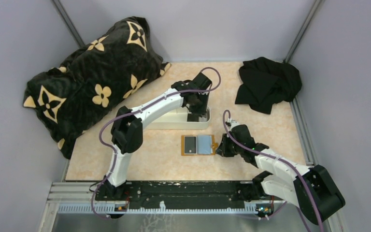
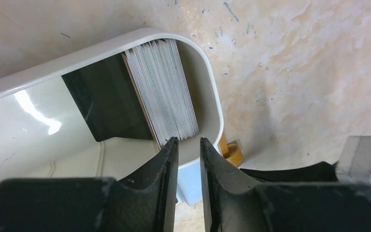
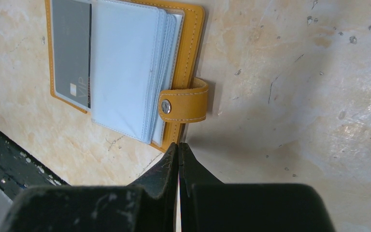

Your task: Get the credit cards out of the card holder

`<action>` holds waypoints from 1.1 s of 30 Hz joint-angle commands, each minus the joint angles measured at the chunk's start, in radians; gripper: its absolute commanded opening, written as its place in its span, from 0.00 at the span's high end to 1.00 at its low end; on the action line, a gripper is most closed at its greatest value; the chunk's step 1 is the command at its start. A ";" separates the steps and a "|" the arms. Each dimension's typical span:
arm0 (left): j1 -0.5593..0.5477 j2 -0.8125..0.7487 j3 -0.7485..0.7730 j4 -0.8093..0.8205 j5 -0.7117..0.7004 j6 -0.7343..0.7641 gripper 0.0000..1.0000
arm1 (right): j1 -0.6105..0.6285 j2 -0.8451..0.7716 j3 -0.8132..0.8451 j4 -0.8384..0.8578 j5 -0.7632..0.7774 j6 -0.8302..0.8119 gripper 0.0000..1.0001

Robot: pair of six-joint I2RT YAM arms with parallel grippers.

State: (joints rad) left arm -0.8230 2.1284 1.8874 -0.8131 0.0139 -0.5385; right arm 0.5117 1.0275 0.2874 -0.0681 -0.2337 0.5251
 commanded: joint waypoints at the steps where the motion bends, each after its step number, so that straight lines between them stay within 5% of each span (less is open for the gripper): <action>1: -0.004 -0.126 -0.026 0.048 -0.027 0.018 0.70 | -0.012 -0.024 0.011 0.033 -0.011 0.001 1.00; 14: -0.011 -0.529 -0.535 0.398 -0.010 0.046 0.72 | -0.012 -0.092 0.074 0.017 -0.075 0.007 1.00; 18: -0.064 -0.656 -0.748 0.536 -0.012 0.032 0.84 | -0.009 -0.123 0.149 -0.037 -0.085 -0.004 1.00; 22: -0.100 -0.718 -0.948 0.703 0.022 -0.025 1.00 | 0.011 -0.070 0.194 0.000 -0.120 0.004 1.00; 33: -0.075 -0.751 -1.287 0.953 0.072 -0.113 1.00 | 0.083 0.151 0.268 0.177 -0.151 0.061 1.00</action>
State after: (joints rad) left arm -0.9142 1.4040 0.6685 -0.0338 0.0395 -0.6201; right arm 0.5724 1.1416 0.4755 -0.0010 -0.3698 0.5697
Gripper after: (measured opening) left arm 0.005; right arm 0.004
